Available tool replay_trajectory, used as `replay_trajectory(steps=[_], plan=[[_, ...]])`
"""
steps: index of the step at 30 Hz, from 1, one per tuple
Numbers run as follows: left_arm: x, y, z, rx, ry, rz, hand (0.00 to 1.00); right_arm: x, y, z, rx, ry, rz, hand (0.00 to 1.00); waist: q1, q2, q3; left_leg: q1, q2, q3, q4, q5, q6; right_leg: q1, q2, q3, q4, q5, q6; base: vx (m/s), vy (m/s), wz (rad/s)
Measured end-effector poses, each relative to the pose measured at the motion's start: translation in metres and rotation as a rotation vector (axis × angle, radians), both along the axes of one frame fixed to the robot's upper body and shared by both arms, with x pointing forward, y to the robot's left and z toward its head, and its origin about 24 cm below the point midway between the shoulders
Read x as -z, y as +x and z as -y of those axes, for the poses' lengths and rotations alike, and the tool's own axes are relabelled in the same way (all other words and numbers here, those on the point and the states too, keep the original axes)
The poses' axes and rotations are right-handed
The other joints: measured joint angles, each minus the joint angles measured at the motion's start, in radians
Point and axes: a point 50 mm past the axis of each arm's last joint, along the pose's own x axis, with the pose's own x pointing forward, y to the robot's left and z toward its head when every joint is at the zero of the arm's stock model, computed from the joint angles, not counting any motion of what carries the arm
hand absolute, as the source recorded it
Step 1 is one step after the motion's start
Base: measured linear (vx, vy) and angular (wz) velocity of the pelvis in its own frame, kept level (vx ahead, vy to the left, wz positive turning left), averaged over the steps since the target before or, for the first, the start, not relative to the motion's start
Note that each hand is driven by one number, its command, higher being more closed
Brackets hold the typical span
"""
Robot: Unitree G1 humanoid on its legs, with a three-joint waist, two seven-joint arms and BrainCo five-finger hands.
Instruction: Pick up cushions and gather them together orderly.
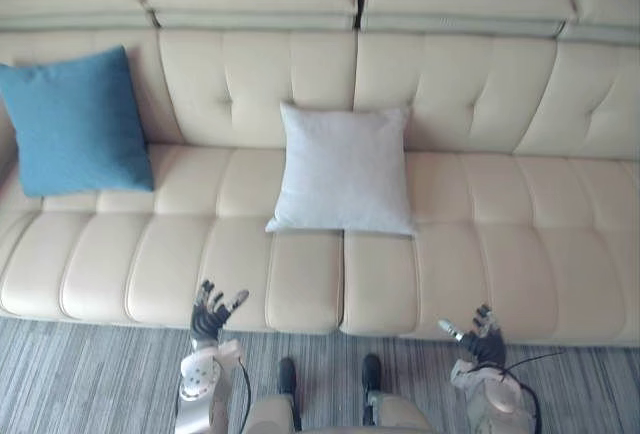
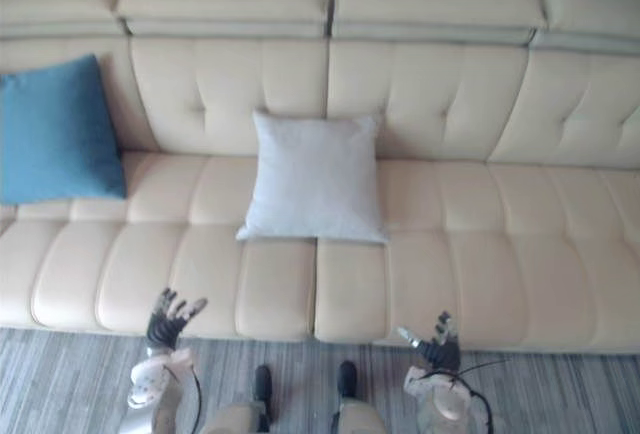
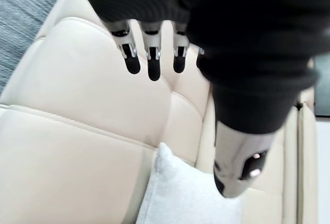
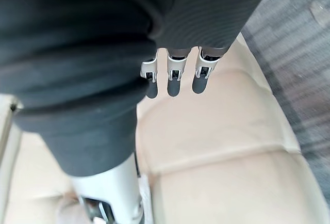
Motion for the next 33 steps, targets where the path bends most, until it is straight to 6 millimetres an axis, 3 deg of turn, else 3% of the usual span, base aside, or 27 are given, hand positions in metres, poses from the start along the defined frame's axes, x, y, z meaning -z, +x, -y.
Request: replay_trajectory(steps=[3, 6, 10, 11, 24, 30, 33], plan=[[0.030, -0.026, 0.007, 0.034, -0.022, -0.183, 0.00, 0.028, -0.027, -0.006, 0.012, 0.056, -0.170, 0.00, 0.012, 0.005, -0.033, 0.043, 0.003, -0.005, -0.024, 0.002, -0.002, 0.040, 0.001, -0.013, -0.006, -0.010, 0.000, 0.06, -0.014, 0.05], [0.045, -0.045, 0.011, 0.067, -0.014, -0.304, 0.00, 0.041, -0.044, -0.011, 0.007, 0.088, -0.269, 0.00, 0.012, -0.001, -0.051, 0.068, 0.001, -0.017, -0.035, 0.002, -0.002, 0.065, 0.001, -0.026, -0.009, -0.018, 0.004, 0.06, -0.006, 0.13], [0.052, -0.055, 0.011, 0.108, 0.017, -0.377, 0.00, 0.049, -0.055, -0.012, 0.044, 0.119, -0.331, 0.00, 0.012, -0.012, -0.068, 0.082, -0.003, -0.027, -0.052, 0.005, -0.001, 0.077, -0.001, -0.036, -0.011, -0.016, 0.001, 0.06, 0.001, 0.09], [0.063, -0.067, 0.007, 0.151, 0.045, -0.482, 0.00, 0.058, -0.055, -0.011, 0.002, 0.114, -0.416, 0.00, 0.011, -0.020, -0.077, 0.142, -0.025, -0.056, -0.089, 0.007, 0.005, 0.124, -0.010, -0.046, -0.019, -0.035, 0.014, 0.00, 0.000, 0.00], [0.064, -0.071, 0.006, 0.097, 0.038, -0.500, 0.00, 0.059, -0.053, -0.018, -0.072, 0.083, -0.464, 0.00, 0.009, -0.027, -0.067, 0.205, -0.018, 0.003, -0.087, 0.001, 0.006, 0.139, -0.009, -0.002, 0.034, -0.054, 0.014, -0.02, 0.002, -0.10], [0.064, -0.068, 0.006, 0.047, 0.028, -0.504, 0.00, 0.058, -0.036, -0.033, -0.203, 0.015, -0.478, 0.00, 0.015, -0.038, -0.023, 0.235, -0.011, 0.157, -0.044, -0.039, 0.007, 0.077, -0.007, 0.119, 0.100, -0.064, 0.021, -0.10, 0.024, -0.68], [0.061, -0.058, 0.001, 0.052, 0.046, -0.480, 0.00, 0.053, -0.021, -0.041, -0.245, -0.003, -0.438, 0.00, 0.023, -0.055, 0.004, 0.173, 0.000, 0.219, 0.041, -0.087, 0.016, 0.013, -0.025, 0.110, 0.145, -0.060, 0.035, -0.17, -0.002, -0.84]])
